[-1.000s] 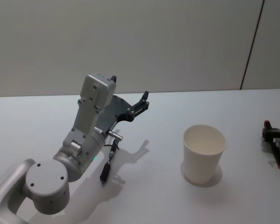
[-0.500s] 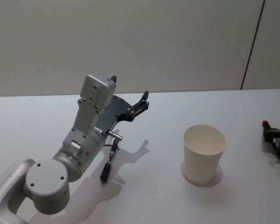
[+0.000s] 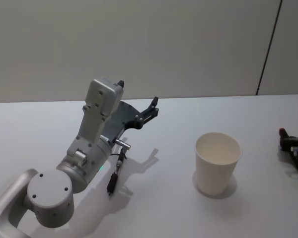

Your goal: Place the pen into the pen holder.

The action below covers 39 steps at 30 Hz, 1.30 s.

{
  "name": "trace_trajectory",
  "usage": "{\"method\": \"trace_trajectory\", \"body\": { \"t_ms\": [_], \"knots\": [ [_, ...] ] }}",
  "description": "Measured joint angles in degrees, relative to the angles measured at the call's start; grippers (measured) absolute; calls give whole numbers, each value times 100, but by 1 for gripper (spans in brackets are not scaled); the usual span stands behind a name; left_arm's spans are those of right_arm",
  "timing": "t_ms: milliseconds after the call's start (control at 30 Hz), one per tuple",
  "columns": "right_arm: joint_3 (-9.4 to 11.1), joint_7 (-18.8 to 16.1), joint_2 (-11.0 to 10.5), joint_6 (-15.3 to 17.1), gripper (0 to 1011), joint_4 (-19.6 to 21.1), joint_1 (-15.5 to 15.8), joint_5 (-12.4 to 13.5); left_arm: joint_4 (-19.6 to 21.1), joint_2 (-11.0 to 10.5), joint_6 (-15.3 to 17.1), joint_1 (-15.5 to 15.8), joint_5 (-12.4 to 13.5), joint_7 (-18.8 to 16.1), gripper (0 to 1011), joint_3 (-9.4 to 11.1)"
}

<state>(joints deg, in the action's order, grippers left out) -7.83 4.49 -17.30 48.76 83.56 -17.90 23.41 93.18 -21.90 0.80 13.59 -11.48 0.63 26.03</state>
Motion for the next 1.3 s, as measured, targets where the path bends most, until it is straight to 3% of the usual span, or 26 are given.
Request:
{"method": "trace_trajectory", "body": {
  "t_ms": [633, 1033, 1300],
  "knots": [
    [19, -5, 3, -86, 195, 5, 24, 17, 0, 0, 0, 0, 0, 0, 1001, 0],
    [100, -14, 35, -698, 195, 167, 182, 323, 0, 0, 0, 0, 0, 0, 1001, 0],
    [213, -42, 54, -1181, 195, 450, 279, 703, 0, 0, 0, 0, 0, 0, 1001, 0]
  ]
}}
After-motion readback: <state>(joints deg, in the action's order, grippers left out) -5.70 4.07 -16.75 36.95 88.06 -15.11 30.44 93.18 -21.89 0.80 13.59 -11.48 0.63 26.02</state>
